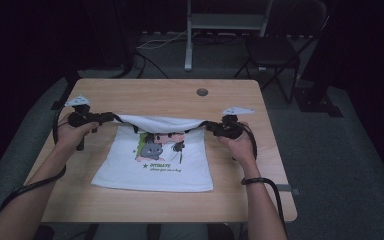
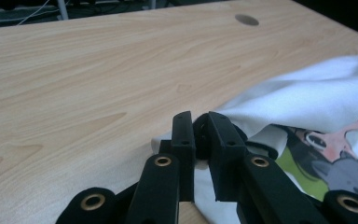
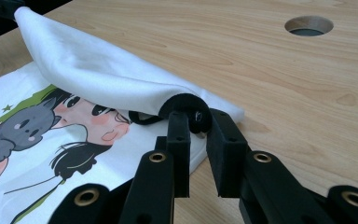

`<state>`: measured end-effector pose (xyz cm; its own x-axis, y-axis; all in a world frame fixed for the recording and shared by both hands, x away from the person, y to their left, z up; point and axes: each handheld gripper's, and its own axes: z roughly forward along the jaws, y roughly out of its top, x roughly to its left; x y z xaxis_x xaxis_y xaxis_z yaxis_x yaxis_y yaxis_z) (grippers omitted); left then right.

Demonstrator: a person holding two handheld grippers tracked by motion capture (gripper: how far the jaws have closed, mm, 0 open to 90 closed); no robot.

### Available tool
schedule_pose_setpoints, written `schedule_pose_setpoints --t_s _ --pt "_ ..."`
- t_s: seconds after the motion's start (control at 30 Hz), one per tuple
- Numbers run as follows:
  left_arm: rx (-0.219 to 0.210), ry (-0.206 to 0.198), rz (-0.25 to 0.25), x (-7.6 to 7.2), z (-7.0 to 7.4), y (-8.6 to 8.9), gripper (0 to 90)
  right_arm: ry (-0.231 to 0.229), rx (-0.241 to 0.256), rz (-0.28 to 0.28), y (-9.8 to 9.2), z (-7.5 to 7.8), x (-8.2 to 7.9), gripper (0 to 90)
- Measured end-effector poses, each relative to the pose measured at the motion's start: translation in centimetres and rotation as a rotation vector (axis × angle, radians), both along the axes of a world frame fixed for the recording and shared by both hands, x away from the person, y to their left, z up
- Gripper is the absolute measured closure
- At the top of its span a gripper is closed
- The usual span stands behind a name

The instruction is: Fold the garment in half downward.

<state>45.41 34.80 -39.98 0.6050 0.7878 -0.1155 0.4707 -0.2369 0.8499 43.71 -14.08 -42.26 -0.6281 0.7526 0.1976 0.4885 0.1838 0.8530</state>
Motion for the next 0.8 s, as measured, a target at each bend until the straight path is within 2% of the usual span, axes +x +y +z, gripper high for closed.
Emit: schedule_pose_setpoints --t_s 0.13,0.23,0.47,0.6,0.8 --pt "0.049 -0.016 -0.013 -0.4 -0.1 -0.2 81.1 -0.002 -0.004 0.005 0.1 -0.2 -0.2 79.4" --pt "0.083 -0.027 -0.028 -0.7 -0.2 -0.3 81.1 -0.006 -0.036 0.017 0.3 -0.4 -0.6 79.4" --pt "0.151 -0.073 -0.066 -1.8 -0.3 -0.7 80.5 -0.008 -0.07 0.03 0.5 -1.0 -1.2 79.3" --pt "0.158 -0.075 -0.067 -2.1 -0.4 -0.7 80.5 -0.016 -0.073 0.035 0.6 -1.0 -1.6 79.3" --pt "0.189 -0.092 -0.084 -2.8 -0.4 -0.8 80.5 -0.018 -0.08 0.038 0.7 -0.9 -1.8 79.3"
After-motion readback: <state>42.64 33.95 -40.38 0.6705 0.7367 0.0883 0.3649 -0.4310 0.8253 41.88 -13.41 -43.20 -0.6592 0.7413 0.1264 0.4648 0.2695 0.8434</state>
